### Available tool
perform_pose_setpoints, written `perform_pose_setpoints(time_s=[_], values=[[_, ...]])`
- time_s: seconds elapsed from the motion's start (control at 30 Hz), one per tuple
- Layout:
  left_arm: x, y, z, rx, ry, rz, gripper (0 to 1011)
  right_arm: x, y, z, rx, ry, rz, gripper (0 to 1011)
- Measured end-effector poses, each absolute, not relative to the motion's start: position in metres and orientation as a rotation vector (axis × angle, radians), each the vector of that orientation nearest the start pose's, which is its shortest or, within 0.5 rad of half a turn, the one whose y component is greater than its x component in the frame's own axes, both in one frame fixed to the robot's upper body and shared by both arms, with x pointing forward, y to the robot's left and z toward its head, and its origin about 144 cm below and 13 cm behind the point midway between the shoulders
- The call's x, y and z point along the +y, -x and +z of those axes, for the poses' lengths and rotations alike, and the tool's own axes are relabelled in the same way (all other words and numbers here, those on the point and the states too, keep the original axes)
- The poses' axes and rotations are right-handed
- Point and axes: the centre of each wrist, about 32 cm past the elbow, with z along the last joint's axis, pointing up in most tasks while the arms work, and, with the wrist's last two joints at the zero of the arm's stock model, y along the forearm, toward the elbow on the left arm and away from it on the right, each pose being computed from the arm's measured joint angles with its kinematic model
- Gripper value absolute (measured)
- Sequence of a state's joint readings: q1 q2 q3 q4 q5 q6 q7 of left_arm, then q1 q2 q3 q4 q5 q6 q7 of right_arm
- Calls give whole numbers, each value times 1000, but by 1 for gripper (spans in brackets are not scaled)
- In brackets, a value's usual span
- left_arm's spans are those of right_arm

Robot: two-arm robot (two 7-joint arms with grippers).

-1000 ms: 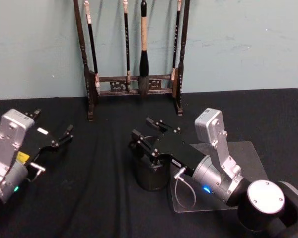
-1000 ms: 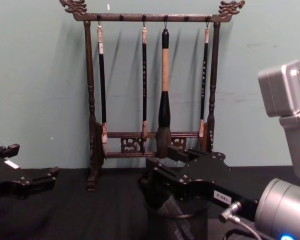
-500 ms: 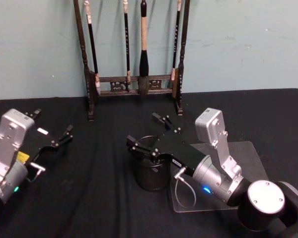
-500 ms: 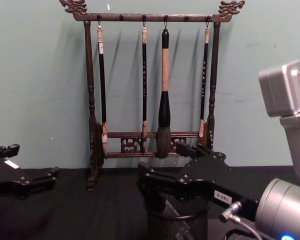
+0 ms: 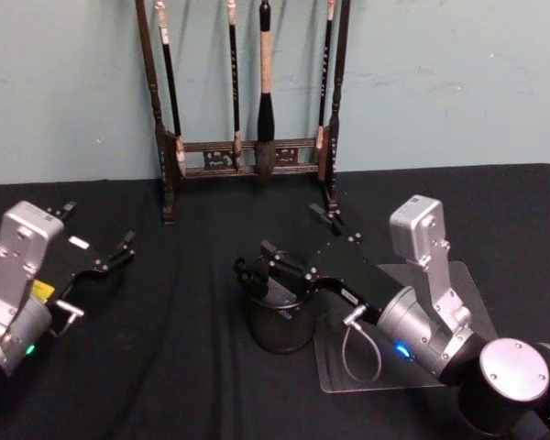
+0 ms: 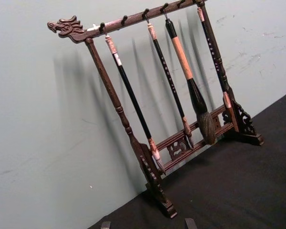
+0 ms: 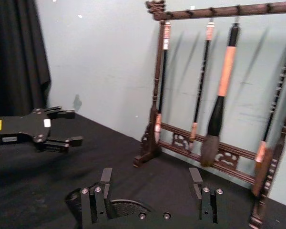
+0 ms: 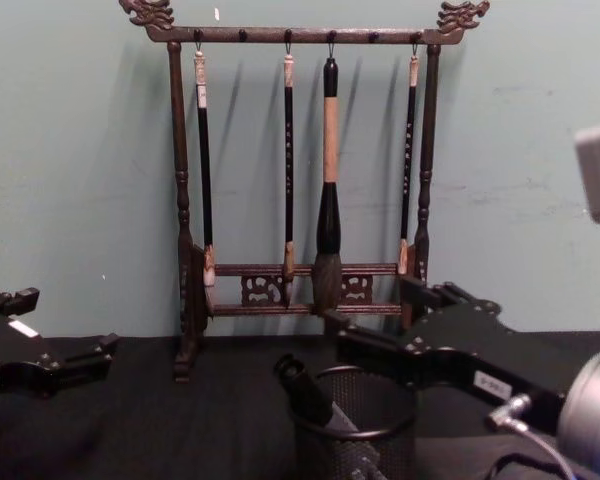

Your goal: Pick up the water-based marker from the table and place it into the pen holder.

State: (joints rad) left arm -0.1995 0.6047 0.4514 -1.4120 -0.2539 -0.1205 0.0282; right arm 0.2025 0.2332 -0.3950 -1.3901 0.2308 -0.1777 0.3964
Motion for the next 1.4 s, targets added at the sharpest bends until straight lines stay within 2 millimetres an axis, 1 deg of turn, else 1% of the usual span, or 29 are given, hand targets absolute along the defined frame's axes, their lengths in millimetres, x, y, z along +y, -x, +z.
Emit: perform_pose_setpoints(time_s=[0.13,0.47,0.63,0.83,1.4], values=[[310,-489,1140,-285,-304,1248,1009,-199,-491,1137,-103,-38,-902,1000],[310,-489,1140,-285,-305,1248,1009,-207,-485,1133,-123,-13,-1005,1000],[310,-489,1140,-285,-304,1248,1009,-213,-485,1127,-123,-14,-1054,1000],[310,-489,1140,-285,-304,1248,1009,-222,-489,1110,-88,-1,-1118,1000],[310,-489,1140,-285,-304,1248,1009,-223,-495,1090,-37,43,-1121,1000]])
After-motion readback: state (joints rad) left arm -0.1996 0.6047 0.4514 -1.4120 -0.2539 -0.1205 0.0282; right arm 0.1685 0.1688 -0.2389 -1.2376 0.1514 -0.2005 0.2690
